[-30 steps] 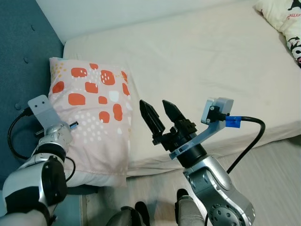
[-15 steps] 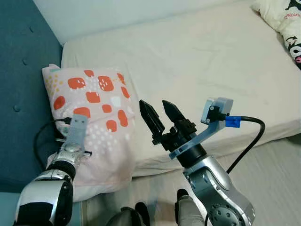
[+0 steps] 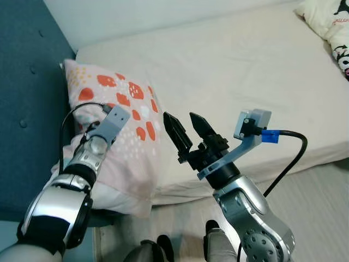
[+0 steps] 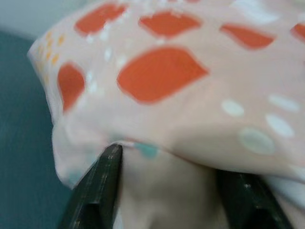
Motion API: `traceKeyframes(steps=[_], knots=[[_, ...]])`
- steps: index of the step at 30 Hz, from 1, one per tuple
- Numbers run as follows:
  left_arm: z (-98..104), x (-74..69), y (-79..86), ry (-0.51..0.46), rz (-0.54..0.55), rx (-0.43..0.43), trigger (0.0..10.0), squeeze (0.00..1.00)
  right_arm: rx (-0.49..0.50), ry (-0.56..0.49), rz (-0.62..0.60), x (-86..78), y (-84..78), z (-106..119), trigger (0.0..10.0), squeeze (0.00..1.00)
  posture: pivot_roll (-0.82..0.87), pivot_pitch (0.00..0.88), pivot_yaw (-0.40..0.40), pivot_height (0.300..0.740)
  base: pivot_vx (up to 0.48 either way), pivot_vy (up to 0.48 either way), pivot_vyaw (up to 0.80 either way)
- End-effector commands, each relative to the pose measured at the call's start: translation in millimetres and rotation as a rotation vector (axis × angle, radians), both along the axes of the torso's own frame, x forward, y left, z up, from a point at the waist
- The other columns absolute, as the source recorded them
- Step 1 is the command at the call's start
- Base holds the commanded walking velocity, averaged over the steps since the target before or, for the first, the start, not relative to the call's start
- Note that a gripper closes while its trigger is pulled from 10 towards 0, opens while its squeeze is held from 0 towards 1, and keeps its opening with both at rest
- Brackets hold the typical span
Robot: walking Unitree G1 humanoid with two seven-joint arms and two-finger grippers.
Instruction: Clean up the room
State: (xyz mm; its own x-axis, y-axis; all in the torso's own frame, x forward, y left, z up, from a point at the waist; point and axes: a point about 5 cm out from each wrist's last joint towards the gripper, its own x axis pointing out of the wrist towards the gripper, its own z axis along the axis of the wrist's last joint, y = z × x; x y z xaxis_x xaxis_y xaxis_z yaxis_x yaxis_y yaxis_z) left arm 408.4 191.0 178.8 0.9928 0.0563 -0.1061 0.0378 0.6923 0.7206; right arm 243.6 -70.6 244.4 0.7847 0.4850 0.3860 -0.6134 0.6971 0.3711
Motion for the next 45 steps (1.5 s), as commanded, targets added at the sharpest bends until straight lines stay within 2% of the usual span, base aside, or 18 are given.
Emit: traceKeyframes(steps=[1,4,7,8,16,17,18,19,21,22,23,24,25,26,29,33,41,45], knots=[[-1,-2.0,9.6,0.008,-0.001,0.05,10.0,1.0,-0.001,0.0,0.003,-0.1,-0.2,-2,10.0,0.0,-0.35,0.283,0.143,0.74,0.0,0.0,0.0],[1,-1.7,14.4,0.028,-0.013,0.108,10.0,1.0,-0.002,-0.005,-0.006,5.1,-2.3,-2,10.0,0.0,-0.33,0.256,0.145,0.74,0.0,0.0,0.0],[-13,-10.5,39.7,0.164,-0.001,0.255,10.0,1.0,-0.006,-0.025,-0.016,13.0,-4.6,1,10.0,0.0,-0.31,0.218,0.144,0.74,0.0,0.0,0.0],[-22,-18.2,57.7,0.235,0.025,0.334,10.0,1.0,-0.009,-0.038,-0.015,17.3,-5.2,3,10.0,0.0,-0.3,0.201,0.143,0.74,0.0,0.0,0.0],[-16,-24.5,83.8,0.217,0.103,0.367,10.0,1.0,-0.018,-0.065,-0.012,23.1,-6.9,6,10.0,0.0,-0.29,0.179,0.138,0.74,0.0,0.0,0.0],[-5,-21.1,83.7,0.158,0.122,0.28,10.0,1.0,-0.025,-0.07,-0.018,25.5,-8.8,6,10.0,0.0,-0.29,0.162,0.132,0.74,0.0,0.0,0.0],[6,-16.4,79.0,0.086,0.122,0.115,10.0,1.0,-0.04,-0.069,-0.037,29.3,-11.8,6,10.0,0.0,-0.28,0.151,0.127,0.74,0.0,0.0,0.0],[6,-16.4,79.0,0.086,0.122,0.115,10.0,1.0,-0.04,-0.069,-0.037,29.3,-11.8,6,10.0,0.0,-0.28,0.151,0.127,0.74,0.0,0.0,0.0],[18,-10.9,69.2,0.002,0.085,-0.149,10.0,1.0,-0.063,-0.061,-0.075,37.3,-17.6,3,10.0,0.0,-0.27,0.138,0.119,0.74,0.0,0.0,0.0],[18,-8.4,56.5,-0.018,0.021,-0.398,10.0,0.0,-0.082,-0.039,-0.119,44.9,-23.0,-1,10.0,0.0,-0.25,0.127,0.107,0.74,0.0,0.0,0.0],[18,-8.4,56.5,-0.018,0.021,-0.398,10.0,0.0,-0.082,-0.039,-0.119,44.9,-23.0,-1,10.0,0.0,-0.25,0.127,0.107,0.74,0.0,0.0,0.0],[7,-8.5,37.9,-0.028,-0.065,-0.791,10.0,0.0,-0.13,0.002,-0.189,57.7,-31.8,-10,10.0,0.0,-0.24,0.113,0.092,0.74,0.0,0.0,0.0],[7,-8.5,37.9,-0.028,-0.065,-0.791,10.0,0.0,-0.13,0.002,-0.189,57.7,-31.8,-10,10.0,0.0,-0.24,0.113,0.092,0.74,0.0,0.0,0.0],[-6,-10.8,28.1,-0.015,-0.088,-0.997,10.0,0.0,-0.169,0.026,-0.223,65.2,-37.0,-18,10.0,0.0,-0.24,0.11,0.089,0.74,0.0,0.0,0.0],[-22,-16.0,22.2,0.013,-0.089,-1.038,10.0,0.0,-0.207,0.055,-0.248,70.3,-40.4,-25,10.0,0.0,-0.22,0.105,0.076,0.74,0.0,0.0,0.0],[-77,-39.6,7.3,0.097,-0.034,-1.152,10.0,0.0,-0.244,0.085,-0.248,80.4,-45.0,-34,10.0,0.0,-0.19,0.095,0.04,0.74,0.0,0.0,0.4],[-125,-73.2,-5.7,0.207,-0.056,-1.216,10.0,0.0,-0.333,0.034,-0.222,91.3,-37.1,-30,10.0,0.0,-0.16,0.092,0.016,0.74,0.0,0.0,0.8],[-145,-88.5,-0.1,0.208,0.081,-1.256,10.0,0.0,-0.375,0.056,-0.238,97.7,-37.0,-38,10.0,0.0,-0.15,0.092,0.008,0.74,0.0,0.0,0.48]])
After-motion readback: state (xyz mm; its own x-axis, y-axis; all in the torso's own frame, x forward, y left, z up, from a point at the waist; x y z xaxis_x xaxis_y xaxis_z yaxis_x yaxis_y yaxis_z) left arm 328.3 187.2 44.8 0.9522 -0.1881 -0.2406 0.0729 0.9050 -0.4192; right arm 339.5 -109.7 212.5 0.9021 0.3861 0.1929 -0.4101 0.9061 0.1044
